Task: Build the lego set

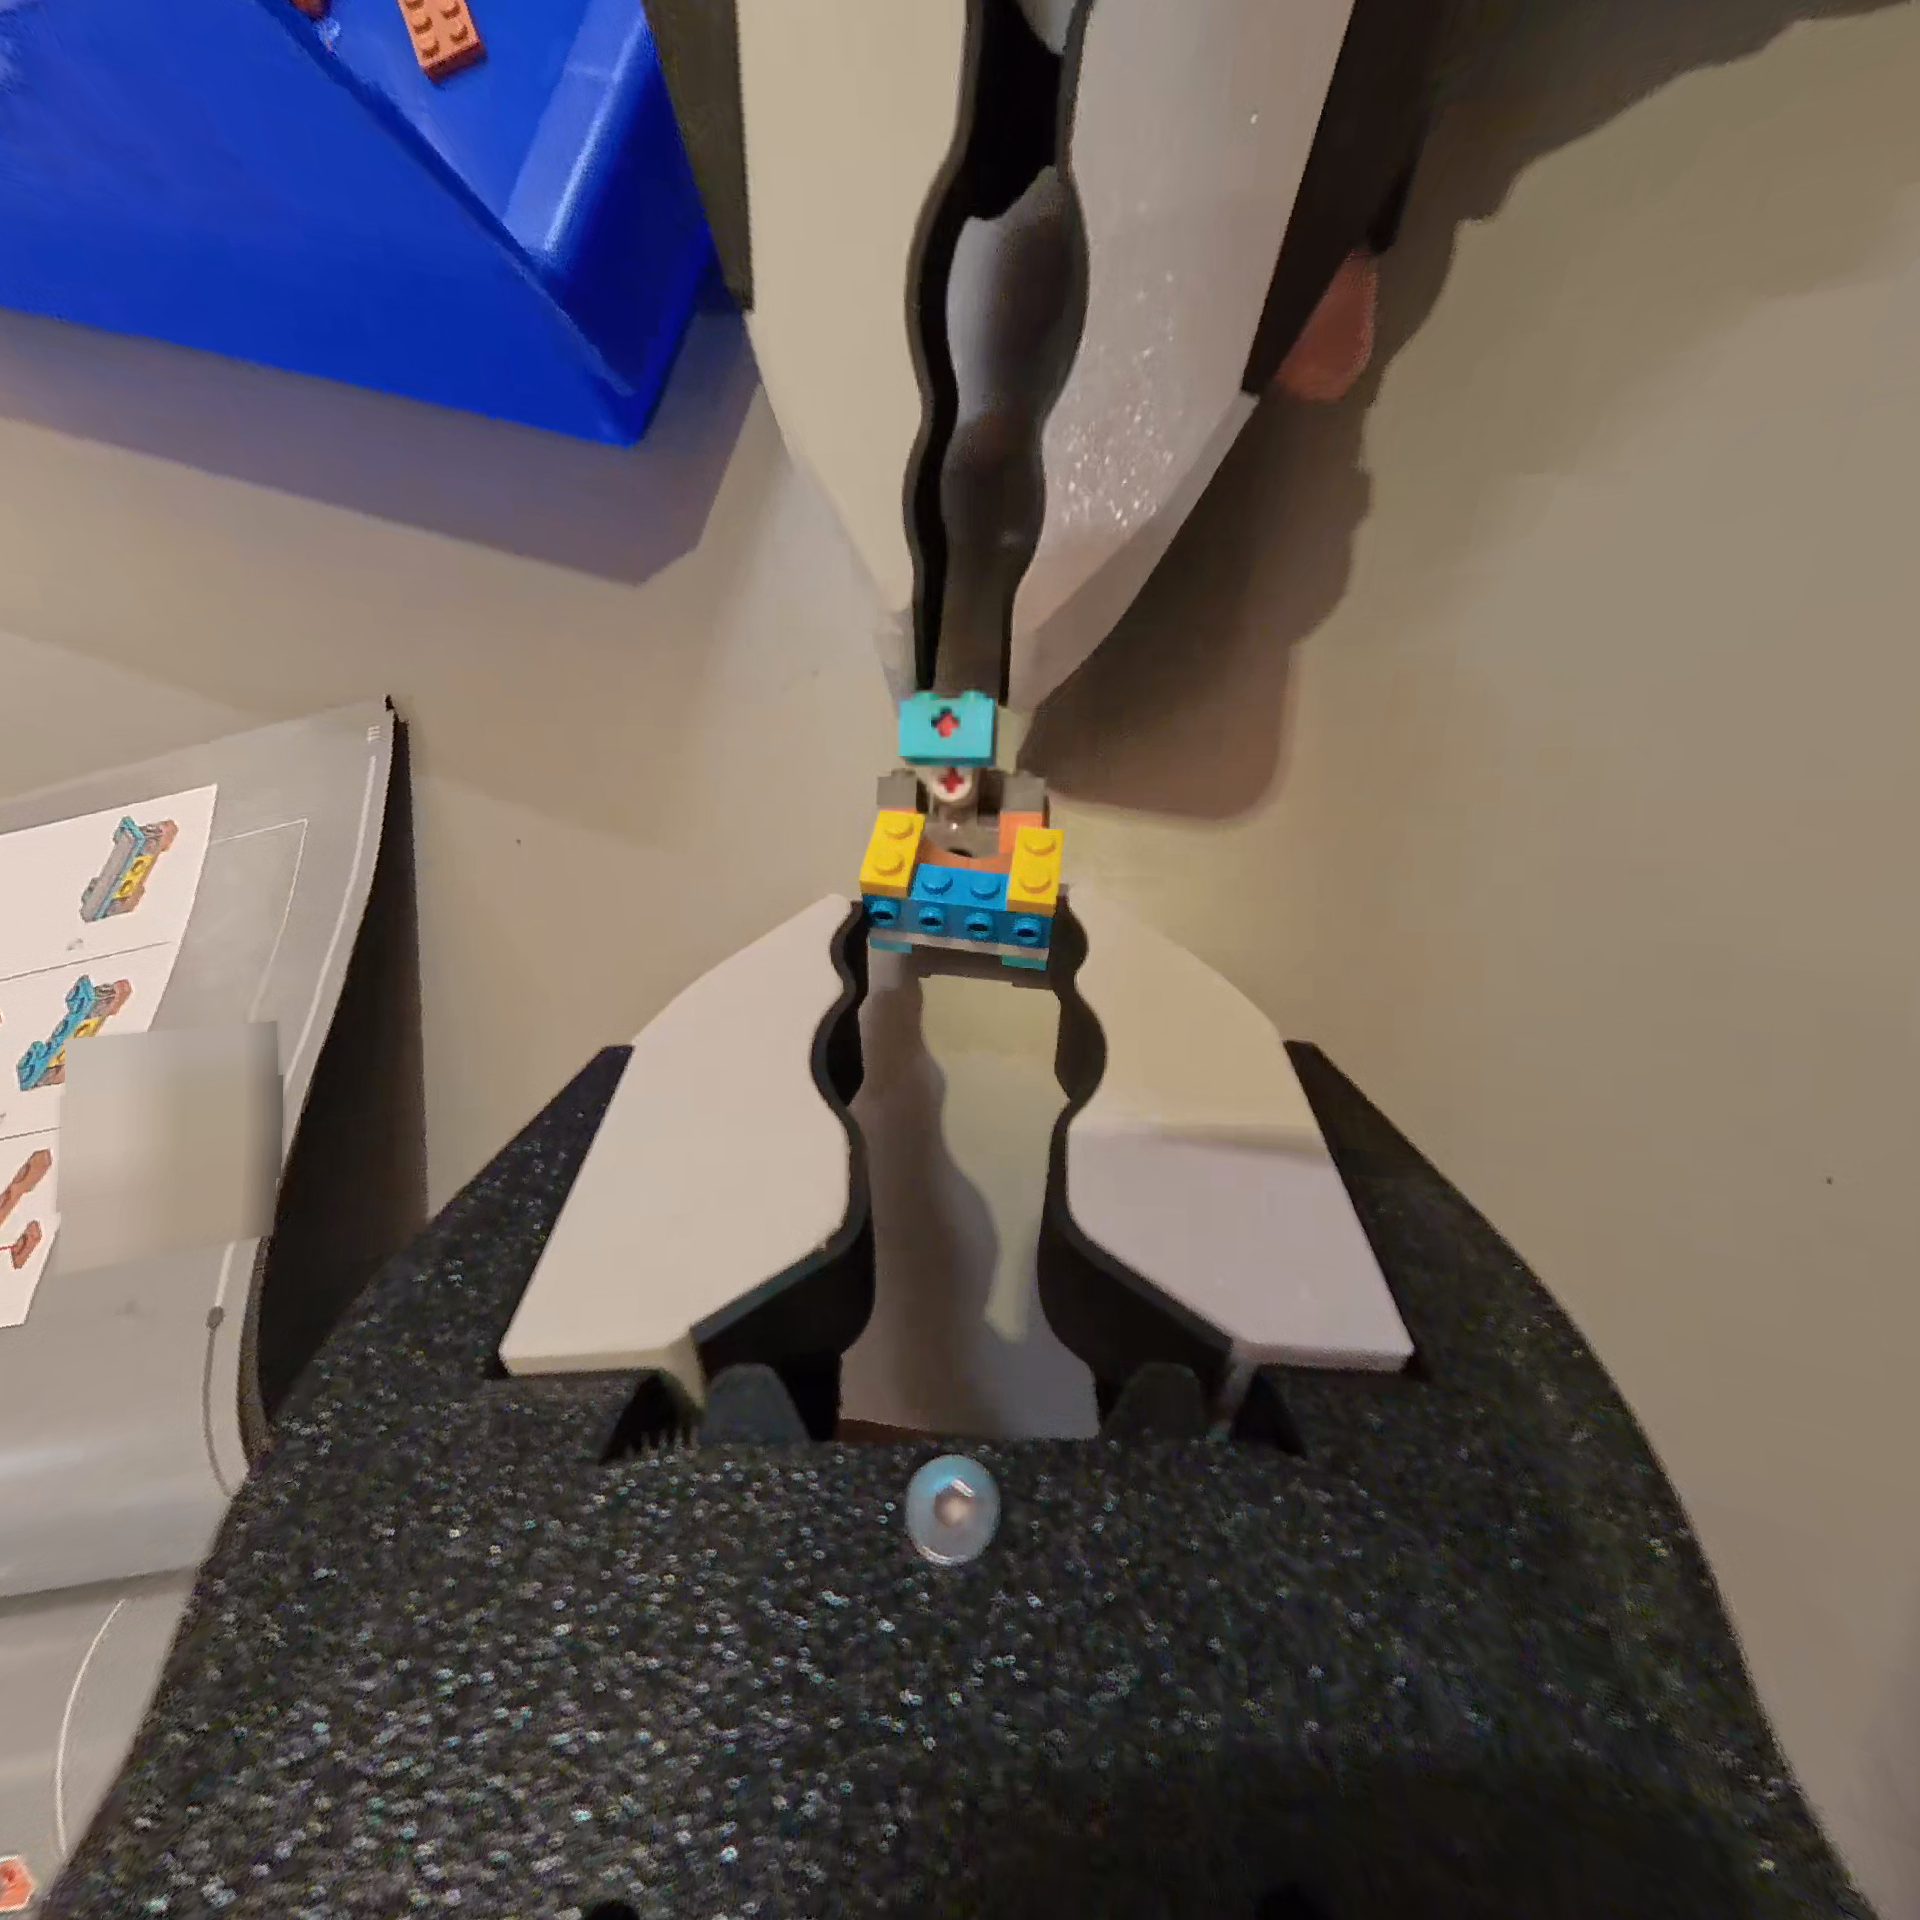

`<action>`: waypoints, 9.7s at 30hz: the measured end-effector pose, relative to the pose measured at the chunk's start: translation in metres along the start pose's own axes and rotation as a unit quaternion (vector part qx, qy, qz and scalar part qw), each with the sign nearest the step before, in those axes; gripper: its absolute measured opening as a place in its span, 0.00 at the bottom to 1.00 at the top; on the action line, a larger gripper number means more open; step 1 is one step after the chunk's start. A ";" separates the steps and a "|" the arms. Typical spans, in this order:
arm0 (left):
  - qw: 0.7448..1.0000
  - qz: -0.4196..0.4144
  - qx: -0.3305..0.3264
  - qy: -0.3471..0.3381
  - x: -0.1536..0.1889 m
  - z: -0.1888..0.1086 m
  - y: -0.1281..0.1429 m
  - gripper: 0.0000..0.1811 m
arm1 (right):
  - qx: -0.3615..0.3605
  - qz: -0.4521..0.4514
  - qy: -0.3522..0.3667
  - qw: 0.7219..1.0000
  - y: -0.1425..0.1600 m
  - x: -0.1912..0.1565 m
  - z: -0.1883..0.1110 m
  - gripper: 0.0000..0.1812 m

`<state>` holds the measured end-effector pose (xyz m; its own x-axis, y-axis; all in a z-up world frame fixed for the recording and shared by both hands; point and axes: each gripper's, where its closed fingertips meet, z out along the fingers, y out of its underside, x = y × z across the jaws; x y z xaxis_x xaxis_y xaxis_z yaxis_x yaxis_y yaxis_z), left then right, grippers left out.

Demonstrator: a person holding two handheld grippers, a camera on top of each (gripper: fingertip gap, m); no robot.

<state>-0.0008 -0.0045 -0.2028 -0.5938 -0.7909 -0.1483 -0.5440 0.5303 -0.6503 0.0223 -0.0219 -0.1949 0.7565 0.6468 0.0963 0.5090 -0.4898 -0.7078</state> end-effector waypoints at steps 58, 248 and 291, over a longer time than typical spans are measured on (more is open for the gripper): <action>0.982 -0.037 0.177 0.062 0.004 -0.023 -0.018 0.19 | 0.063 -0.018 -0.024 0.998 -0.052 -0.008 -0.002 0.07; 0.988 -0.042 0.126 0.082 0.021 -0.008 -0.015 0.19 | 0.009 -0.038 0.014 0.999 0.018 -0.020 -0.026 0.20; 0.963 -0.035 0.264 0.032 0.004 -0.041 -0.043 0.19 | 0.208 0.049 -0.056 0.975 -0.090 -0.016 -0.041 0.09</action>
<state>-0.0042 -0.0182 -0.1444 -0.6106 -0.7900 -0.0548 -0.2173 0.2336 -0.9477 -0.0188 -0.0121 -0.1037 0.7315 0.6801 -0.0476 0.2073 -0.2884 -0.9348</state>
